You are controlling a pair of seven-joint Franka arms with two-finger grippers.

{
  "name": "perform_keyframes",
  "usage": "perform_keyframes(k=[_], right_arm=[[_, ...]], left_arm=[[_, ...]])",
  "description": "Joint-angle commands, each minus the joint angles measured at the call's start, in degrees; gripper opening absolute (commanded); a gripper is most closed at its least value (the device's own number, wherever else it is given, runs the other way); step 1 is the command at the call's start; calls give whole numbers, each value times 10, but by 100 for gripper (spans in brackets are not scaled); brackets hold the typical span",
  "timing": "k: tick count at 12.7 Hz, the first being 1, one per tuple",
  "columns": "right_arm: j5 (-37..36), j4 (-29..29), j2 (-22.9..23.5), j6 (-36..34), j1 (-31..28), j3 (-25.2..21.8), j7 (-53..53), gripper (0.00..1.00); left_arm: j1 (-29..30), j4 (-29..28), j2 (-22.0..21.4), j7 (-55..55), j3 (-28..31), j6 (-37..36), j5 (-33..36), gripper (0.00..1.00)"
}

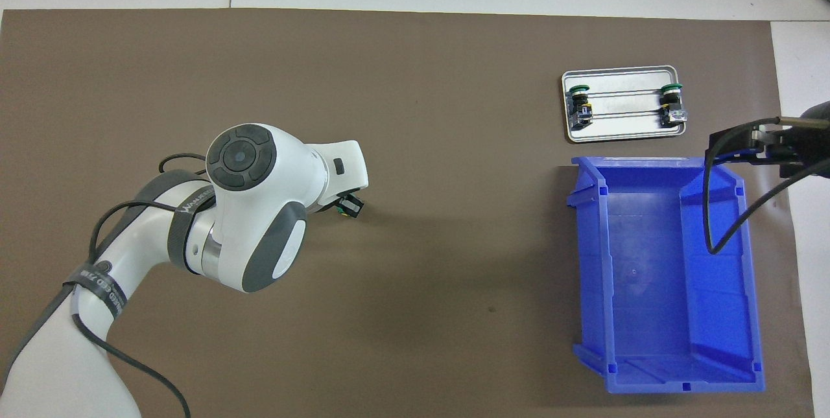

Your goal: Place and press button with both arms

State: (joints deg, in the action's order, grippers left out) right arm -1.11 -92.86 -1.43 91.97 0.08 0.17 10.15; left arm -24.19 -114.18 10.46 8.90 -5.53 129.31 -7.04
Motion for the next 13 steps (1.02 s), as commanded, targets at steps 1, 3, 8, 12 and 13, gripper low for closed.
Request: perform_keyframes(k=[1,3,8,12,13], right_arm=[[2,-10,-10,-6,-4,6,6,100],[2,-10,-10,-7,-5,6,6,100],[2,-10,-10,-4,-5,6,6,100],[2,-10,-10,-5,-8,6,5,100],[2,-10,-10,-5,-8,6,5,100]], left_arm=[[-6,-44,-19,-13,0,43,13,0],[-7,-49,-19,-13,0,48,13,0],[-10,-87,-8,-12,0,104,13,0],[-15,-60,4,-13,1,109,13,0],[-14,-38,8,-14,0,100,13,0]])
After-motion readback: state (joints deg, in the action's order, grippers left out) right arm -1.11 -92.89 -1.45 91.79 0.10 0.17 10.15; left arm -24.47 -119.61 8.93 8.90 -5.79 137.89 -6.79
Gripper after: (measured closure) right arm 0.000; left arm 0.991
